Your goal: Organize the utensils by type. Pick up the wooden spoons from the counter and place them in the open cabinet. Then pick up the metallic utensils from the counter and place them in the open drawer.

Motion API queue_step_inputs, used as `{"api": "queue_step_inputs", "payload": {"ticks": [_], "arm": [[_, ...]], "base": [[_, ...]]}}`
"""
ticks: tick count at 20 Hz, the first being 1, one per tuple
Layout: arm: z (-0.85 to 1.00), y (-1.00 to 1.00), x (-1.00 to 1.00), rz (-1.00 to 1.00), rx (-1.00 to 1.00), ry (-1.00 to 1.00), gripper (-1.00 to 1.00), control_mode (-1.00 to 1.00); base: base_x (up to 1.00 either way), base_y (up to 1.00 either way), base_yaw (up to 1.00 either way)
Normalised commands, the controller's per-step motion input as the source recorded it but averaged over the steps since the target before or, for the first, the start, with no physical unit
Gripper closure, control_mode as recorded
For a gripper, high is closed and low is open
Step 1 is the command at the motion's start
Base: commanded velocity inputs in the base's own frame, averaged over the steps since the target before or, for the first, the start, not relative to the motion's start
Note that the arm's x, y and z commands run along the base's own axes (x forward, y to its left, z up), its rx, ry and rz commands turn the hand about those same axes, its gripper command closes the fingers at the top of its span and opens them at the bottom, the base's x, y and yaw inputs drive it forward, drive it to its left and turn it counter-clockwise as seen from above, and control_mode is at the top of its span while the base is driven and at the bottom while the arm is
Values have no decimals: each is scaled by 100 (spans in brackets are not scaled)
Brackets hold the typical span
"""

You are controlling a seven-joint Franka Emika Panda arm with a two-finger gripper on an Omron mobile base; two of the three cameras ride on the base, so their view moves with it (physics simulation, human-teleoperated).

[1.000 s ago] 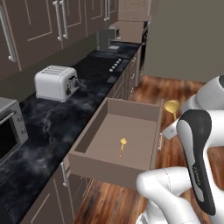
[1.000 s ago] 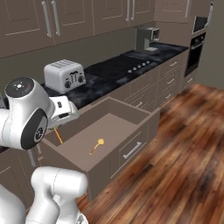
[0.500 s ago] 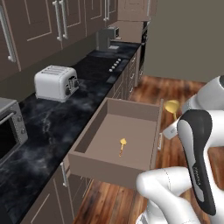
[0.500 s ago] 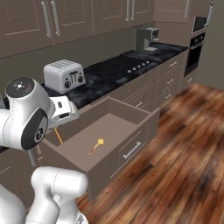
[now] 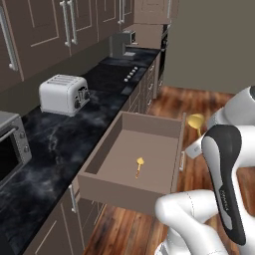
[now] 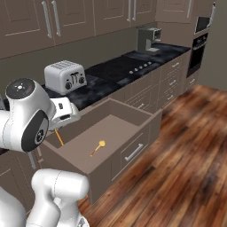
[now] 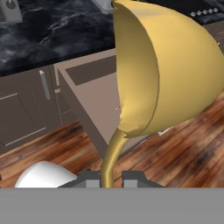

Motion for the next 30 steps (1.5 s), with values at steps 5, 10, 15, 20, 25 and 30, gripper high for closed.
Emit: {"api": "queue_step_inputs", "payload": {"ticks": [5, 10, 15, 20, 25, 30], "arm": [[-36, 13, 36, -6, 0, 0, 100, -100], [-45, 8, 61, -11, 0, 2, 100, -100], [-42, 1, 66, -10, 2, 3, 100, -100], [-31, 0, 81, -6, 5, 11, 100, -100], [-17, 0, 98, -7, 17, 21, 100, -100], [-13, 0, 100, -14, 29, 30, 100, -100]], "base": [[0, 0, 0], [0, 0, 0], [0, 0, 0], [0, 0, 0], [0, 0, 0], [0, 0, 0]]}}
